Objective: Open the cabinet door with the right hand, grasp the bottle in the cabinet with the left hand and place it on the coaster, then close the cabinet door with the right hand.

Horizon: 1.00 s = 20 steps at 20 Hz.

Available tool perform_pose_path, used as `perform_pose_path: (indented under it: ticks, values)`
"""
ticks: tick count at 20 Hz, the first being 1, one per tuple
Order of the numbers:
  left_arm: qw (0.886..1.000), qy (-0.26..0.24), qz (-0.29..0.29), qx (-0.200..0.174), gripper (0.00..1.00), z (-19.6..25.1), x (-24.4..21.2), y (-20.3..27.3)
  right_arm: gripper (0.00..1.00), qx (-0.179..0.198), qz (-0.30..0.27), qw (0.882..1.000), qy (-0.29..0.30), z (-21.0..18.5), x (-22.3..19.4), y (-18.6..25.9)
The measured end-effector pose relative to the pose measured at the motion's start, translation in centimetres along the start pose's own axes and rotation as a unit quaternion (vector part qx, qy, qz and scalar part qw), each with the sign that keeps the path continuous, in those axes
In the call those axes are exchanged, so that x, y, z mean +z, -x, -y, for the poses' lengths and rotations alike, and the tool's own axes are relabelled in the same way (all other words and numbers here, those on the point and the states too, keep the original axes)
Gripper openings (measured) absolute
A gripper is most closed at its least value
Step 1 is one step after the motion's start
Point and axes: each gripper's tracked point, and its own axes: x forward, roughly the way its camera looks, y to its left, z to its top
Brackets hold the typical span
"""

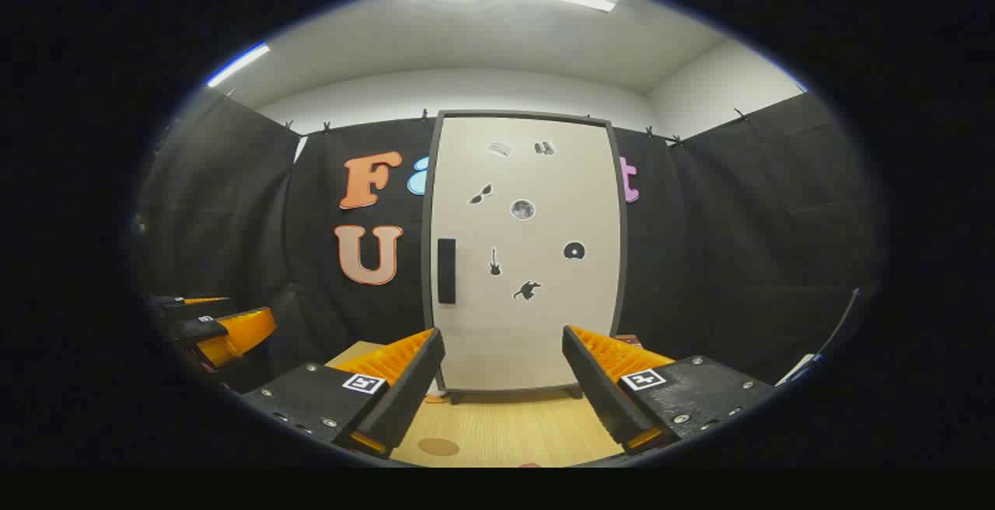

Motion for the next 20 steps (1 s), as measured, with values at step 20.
perform_pose_path:
  ticks: [20]
  values:
    - [1.0,0.0,-0.012,0.012,0.99,-1.2,-1.1,-0.9,0.94,0.015,-0.005,1.0,-0.015,-0.5,-0.1,-1.0]
